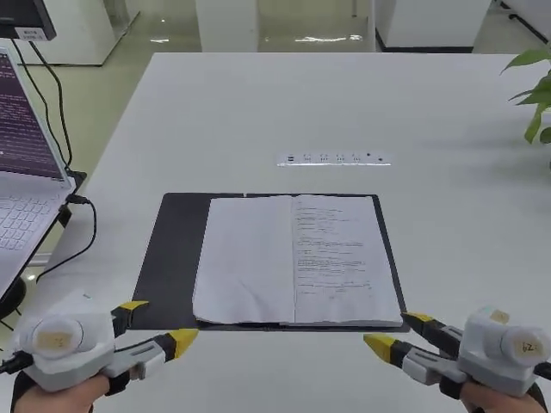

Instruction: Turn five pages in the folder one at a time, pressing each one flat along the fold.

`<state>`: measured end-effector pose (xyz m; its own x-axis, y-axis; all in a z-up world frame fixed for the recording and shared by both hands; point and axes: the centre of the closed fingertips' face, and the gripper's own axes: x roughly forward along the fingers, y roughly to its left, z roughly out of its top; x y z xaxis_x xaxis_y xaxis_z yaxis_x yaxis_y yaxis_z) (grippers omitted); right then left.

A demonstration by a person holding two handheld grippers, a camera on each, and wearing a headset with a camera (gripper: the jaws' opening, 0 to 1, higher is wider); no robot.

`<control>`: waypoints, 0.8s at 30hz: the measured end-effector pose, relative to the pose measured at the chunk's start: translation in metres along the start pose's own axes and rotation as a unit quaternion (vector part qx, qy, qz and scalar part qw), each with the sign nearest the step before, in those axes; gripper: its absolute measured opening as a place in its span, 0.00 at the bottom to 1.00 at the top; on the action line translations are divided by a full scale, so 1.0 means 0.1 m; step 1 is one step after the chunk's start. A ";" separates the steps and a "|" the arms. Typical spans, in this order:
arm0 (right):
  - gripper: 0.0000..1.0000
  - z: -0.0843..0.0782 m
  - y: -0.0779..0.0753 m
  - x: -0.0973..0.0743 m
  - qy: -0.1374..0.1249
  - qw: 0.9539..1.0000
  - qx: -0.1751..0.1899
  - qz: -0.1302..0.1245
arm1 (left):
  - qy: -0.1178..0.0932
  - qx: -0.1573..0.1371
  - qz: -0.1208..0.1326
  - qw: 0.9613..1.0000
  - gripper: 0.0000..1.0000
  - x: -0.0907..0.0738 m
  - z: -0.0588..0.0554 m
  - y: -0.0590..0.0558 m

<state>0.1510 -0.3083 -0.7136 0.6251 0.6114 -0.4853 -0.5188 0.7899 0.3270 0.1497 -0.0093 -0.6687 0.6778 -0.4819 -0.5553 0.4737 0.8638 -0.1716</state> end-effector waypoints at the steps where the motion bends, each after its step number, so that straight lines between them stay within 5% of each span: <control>1: 0.58 -0.03 0.00 -0.02 0.006 1.000 -0.007 -0.002 | 0.002 -0.001 0.000 1.000 0.57 0.00 -0.01 -0.01; 10: 0.60 0.03 0.02 -0.11 -0.009 1.000 0.006 -0.005 | 0.007 0.000 -0.006 1.000 0.60 0.13 0.02 -0.05; 24: 0.61 0.03 0.00 -0.23 -0.021 1.000 0.016 -0.016 | 0.006 0.017 -0.030 0.999 0.59 0.37 0.14 -0.32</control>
<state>0.1385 -0.3217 -0.6999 0.6651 0.5864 -0.4623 -0.4791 0.8100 0.3381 0.1673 -0.0573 -0.6729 0.6406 -0.5309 -0.5548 0.5321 0.8278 -0.1777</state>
